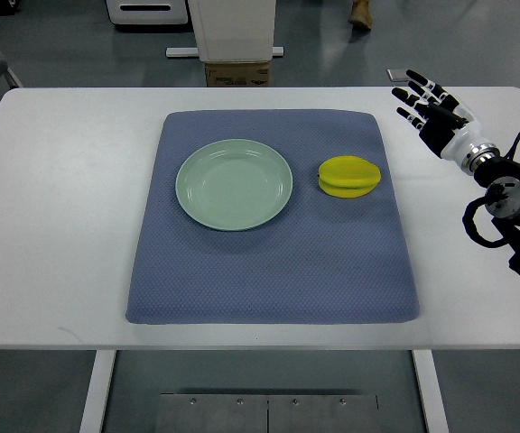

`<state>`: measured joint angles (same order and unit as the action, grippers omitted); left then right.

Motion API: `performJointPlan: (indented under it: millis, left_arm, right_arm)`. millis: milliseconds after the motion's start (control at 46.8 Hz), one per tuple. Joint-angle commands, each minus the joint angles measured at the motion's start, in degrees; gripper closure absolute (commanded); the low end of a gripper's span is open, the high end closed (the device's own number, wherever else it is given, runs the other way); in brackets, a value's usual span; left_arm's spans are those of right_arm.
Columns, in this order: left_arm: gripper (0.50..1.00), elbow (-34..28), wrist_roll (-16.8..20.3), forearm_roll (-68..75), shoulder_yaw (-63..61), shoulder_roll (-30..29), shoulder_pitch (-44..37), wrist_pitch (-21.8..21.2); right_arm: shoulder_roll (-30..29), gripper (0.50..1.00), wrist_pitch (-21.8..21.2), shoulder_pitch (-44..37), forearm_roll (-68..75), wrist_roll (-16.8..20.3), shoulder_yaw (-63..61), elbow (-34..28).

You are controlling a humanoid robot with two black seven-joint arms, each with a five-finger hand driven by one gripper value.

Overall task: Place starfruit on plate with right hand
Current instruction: 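Move the right hand toward the yellow starfruit and open fingers around it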

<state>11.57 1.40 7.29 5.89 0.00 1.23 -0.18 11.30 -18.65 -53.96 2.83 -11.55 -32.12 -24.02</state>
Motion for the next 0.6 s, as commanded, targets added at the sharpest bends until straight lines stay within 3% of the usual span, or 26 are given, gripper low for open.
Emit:
performJointPlan:
  millis: [0,214,577]
  left_arm:
    - [0.500,0.04,0.00,0.00,0.00,0.00,0.00,0.00]
    - [0.500,0.04,0.00,0.00,0.00,0.00,0.00,0.00]
    - [0.500,0.04,0.00,0.00,0.00,0.00,0.00,0.00]
  right_arm:
    - [0.30,0.500,-2.18,0.26,-0.28,-0.66,0.57,-0.76]
    - [4.78,0.500,-2.97,1.84,-6.77,-5.49,3.38,-7.18]
    - [4.43,0.500,-2.36,1.31,-21.54,-11.47,10.14,-7.62]
